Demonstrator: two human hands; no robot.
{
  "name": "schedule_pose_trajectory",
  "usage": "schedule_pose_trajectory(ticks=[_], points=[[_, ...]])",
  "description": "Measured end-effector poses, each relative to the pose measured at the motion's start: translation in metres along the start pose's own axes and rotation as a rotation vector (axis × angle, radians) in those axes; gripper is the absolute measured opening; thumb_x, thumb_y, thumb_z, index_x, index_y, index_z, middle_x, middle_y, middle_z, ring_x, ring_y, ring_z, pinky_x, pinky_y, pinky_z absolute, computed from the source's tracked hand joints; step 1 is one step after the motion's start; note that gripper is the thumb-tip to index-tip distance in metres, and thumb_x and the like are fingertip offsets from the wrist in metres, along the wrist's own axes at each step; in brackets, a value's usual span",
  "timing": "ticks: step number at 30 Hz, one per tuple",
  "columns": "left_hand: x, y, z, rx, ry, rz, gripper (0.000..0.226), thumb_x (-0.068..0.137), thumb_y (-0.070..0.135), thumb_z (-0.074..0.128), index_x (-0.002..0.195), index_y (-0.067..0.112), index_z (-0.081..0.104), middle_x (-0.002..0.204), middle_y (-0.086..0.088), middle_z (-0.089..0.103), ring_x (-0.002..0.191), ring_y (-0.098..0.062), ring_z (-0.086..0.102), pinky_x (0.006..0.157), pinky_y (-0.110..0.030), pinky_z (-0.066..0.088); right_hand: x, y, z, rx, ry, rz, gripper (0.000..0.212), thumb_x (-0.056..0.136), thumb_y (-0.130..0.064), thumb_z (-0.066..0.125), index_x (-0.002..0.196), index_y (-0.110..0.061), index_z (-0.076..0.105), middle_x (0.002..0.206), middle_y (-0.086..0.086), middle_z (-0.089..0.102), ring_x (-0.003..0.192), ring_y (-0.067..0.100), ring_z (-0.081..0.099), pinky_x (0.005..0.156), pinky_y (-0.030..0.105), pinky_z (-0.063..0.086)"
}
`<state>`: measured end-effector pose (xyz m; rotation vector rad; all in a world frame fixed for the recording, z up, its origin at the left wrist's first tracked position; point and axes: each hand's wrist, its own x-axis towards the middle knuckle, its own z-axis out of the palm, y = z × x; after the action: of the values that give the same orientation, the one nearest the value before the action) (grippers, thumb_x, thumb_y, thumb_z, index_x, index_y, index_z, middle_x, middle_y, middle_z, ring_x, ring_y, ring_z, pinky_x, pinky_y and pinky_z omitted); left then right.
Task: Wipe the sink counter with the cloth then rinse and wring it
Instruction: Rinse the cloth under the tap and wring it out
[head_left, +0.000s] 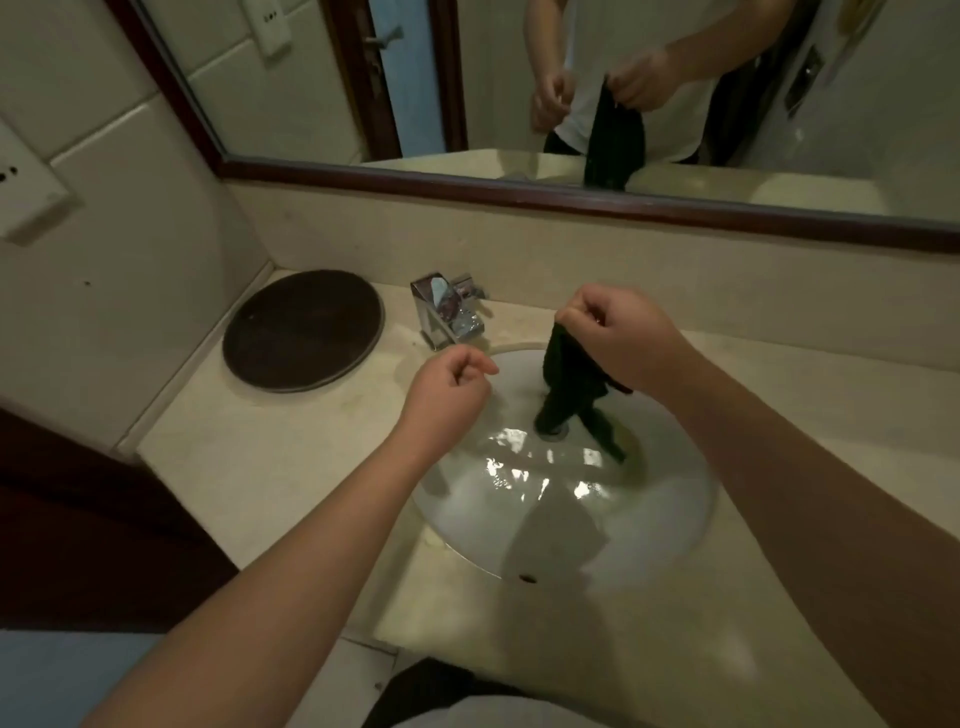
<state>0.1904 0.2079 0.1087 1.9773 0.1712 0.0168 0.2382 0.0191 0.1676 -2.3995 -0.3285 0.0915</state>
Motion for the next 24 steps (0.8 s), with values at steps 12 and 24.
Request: schedule_pose_trajectory(ticks=[12,24], points=[[0.052,0.021,0.032,-0.070,-0.129,0.318,0.052,0.081,0.030,0.067,0.130,0.025,0.049,0.120,0.005,0.055,0.105,-0.012,0.059,0.087,-0.038,0.055,0.047,-0.013,-0.015,-0.018,0.081,-0.153,0.014,0.099,-0.021,0.045,0.090,-0.020,0.056,0.074,-0.012,0.054,0.071,0.002,0.053,0.065,0.018,0.042],[0.055,-0.028,-0.004,0.245,0.037,0.401,0.022,0.076,0.031,0.078,0.075,0.019,0.059,0.077,0.011,0.048,0.065,-0.005,0.047,0.058,-0.020,0.043,0.077,0.012,0.020,0.232,0.270,0.383,0.026,0.099,-0.023,0.045,0.094,-0.006,0.064,0.081,0.009,0.061,0.062,0.019,0.064,0.043,0.024,0.054]])
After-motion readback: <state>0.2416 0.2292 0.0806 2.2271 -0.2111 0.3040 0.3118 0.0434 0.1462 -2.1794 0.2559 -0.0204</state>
